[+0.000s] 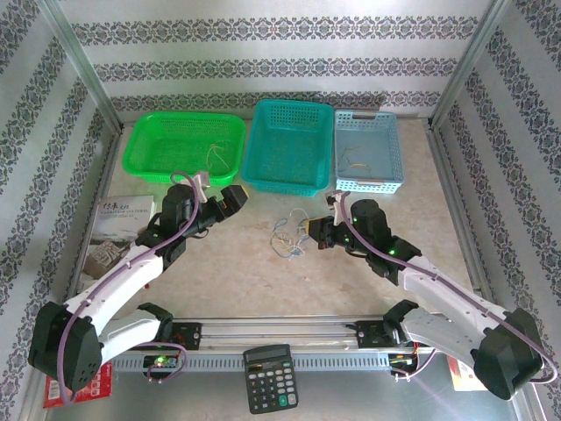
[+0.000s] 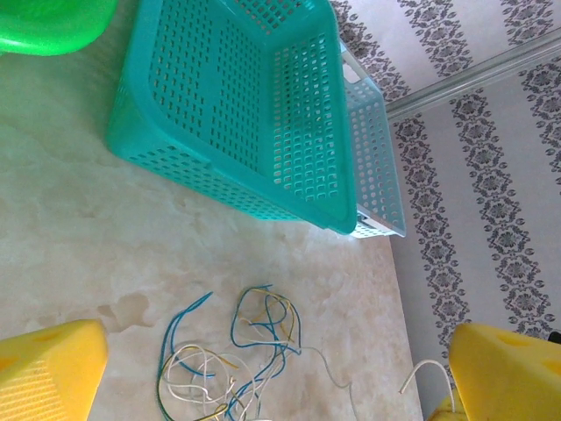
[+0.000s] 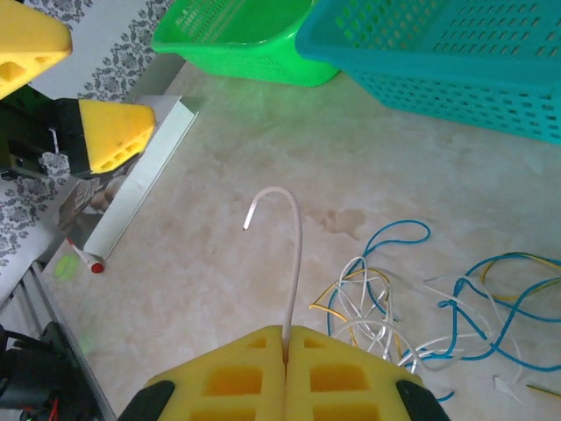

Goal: Untangle the cables

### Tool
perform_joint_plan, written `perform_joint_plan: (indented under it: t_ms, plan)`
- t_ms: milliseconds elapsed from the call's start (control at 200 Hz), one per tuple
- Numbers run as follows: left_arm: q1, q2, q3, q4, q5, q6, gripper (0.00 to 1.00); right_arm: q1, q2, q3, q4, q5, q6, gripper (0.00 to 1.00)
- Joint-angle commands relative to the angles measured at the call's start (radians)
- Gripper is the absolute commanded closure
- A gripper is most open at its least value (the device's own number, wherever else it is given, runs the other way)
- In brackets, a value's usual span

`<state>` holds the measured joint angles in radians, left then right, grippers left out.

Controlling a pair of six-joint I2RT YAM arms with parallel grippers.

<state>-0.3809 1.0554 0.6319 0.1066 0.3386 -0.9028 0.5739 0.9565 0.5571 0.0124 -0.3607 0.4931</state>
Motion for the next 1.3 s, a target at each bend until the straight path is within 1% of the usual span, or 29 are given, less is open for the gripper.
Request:
perform_joint_plan:
  t_ms: [0, 130, 245, 405, 525, 624, 799, 944, 1089, 1294]
  plan:
    - [-0.013, 0.014, -0.019, 0.067, 0.036, -0.036, 0.0, 0.0, 0.006, -0.005, 0.052, -0.045, 0.021, 1.0]
    - [-0.033, 0.036, -0.022, 0.124, 0.069, -0.072, 0.0, 0.001, 0.015, -0.009, 0.084, -0.061, 0.032, 1.0]
    - [-0.081, 0.068, -0.026, 0.204, 0.084, -0.106, 0.0, 0.001, 0.021, -0.018, 0.118, -0.072, 0.041, 1.0]
    - [-0.162, 0.118, -0.025, 0.328, 0.067, -0.15, 0.07, 0.001, 0.015, -0.034, 0.174, -0.113, 0.054, 1.0]
    - [-0.205, 0.169, -0.015, 0.411, 0.061, -0.173, 0.13, 0.003, 0.026, -0.034, 0.195, -0.15, 0.05, 1.0]
    - [-0.238, 0.218, -0.003, 0.473, 0.059, -0.192, 0.18, 0.003, 0.031, -0.037, 0.206, -0.156, 0.049, 1.0]
    - [-0.293, 0.282, 0.012, 0.556, 0.043, -0.214, 0.22, 0.001, 0.031, -0.045, 0.221, -0.154, 0.052, 1.0]
    - [-0.318, 0.306, 0.02, 0.596, 0.023, -0.22, 0.25, 0.001, 0.028, -0.052, 0.226, -0.152, 0.053, 1.0]
    - [-0.325, 0.311, 0.023, 0.624, 0.011, -0.222, 0.29, 0.001, 0.028, -0.059, 0.228, -0.153, 0.055, 1.0]
    - [-0.334, 0.327, 0.042, 0.636, 0.017, -0.216, 0.37, 0.001, 0.027, -0.065, 0.236, -0.159, 0.058, 1.0]
